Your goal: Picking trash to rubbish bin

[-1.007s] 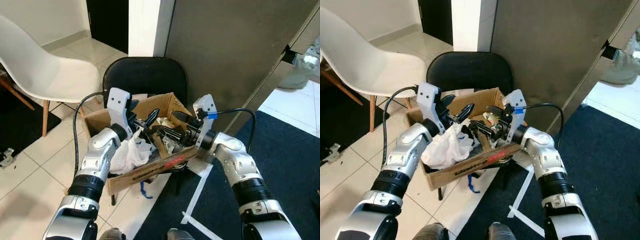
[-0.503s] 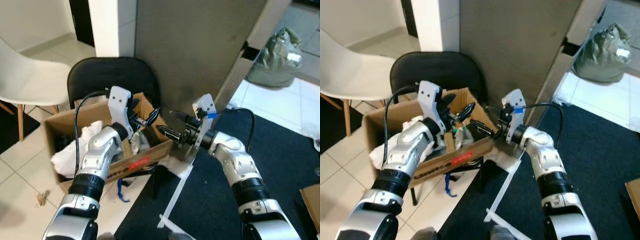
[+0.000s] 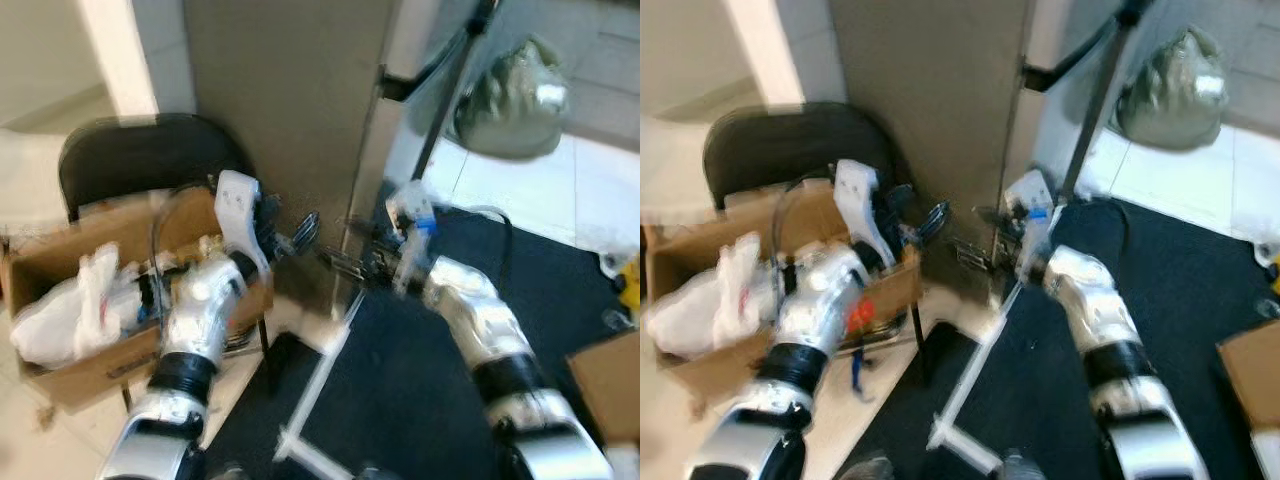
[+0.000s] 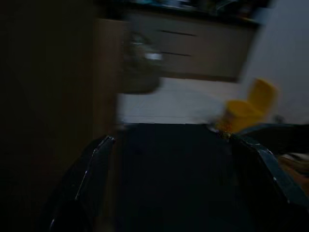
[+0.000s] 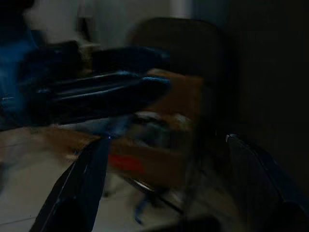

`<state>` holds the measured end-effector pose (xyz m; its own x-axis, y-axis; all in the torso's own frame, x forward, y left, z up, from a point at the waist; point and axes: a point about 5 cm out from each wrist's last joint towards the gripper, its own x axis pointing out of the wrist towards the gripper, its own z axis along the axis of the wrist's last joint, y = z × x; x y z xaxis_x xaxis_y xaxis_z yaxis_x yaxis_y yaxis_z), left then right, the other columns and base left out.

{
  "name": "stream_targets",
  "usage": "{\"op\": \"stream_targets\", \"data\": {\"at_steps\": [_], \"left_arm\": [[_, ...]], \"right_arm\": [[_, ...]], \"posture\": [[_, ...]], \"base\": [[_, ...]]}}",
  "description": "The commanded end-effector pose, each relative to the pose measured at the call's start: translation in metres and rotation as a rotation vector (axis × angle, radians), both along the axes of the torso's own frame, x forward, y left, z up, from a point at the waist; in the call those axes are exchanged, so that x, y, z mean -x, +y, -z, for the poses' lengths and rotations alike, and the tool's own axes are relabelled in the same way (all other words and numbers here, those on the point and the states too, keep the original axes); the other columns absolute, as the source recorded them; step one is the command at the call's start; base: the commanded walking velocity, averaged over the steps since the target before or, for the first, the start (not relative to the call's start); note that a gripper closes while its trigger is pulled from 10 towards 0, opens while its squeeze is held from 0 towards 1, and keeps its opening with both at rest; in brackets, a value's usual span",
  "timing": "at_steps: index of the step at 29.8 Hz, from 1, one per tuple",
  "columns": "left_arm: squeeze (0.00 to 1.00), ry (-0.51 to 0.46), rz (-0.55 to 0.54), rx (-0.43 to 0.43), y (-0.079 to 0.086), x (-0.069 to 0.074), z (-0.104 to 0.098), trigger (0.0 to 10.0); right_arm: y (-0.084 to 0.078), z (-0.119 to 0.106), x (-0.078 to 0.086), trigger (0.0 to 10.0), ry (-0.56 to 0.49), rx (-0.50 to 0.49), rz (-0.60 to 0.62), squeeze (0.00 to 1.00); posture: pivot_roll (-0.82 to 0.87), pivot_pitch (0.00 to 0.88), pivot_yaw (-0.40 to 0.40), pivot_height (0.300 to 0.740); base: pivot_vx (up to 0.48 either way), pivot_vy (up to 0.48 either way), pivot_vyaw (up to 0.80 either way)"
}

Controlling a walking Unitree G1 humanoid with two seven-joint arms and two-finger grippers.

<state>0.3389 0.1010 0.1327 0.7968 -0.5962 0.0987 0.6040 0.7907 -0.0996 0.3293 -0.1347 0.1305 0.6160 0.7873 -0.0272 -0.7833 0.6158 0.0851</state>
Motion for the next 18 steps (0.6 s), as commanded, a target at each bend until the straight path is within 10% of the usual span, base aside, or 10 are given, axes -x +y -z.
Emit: {"op": "stream_targets", "data": {"at_steps": [1, 18], "left_arm": [[0.00, 0.011, 0.022, -0.005, -0.0034, -0.0003, 0.0009, 10.0], [0.00, 0.020, 0.028, -0.010, -0.0033, -0.0006, 0.0037, 10.0]], "right_arm": [[0.0012, 0.0011, 0.0000, 10.0, 0.013, -0.006, -0.003, 0.00], [0.0017, 0.0014, -0.0008, 10.0, 0.022, -0.007, -0.002, 0.00]], "posture": [[-0.03, 0.000, -0.072, 0.740], [-0.04, 0.000, -0.070, 0.740]], "base": [[0.000, 0.000, -0.79], [0.000, 0.000, -0.79]]}}
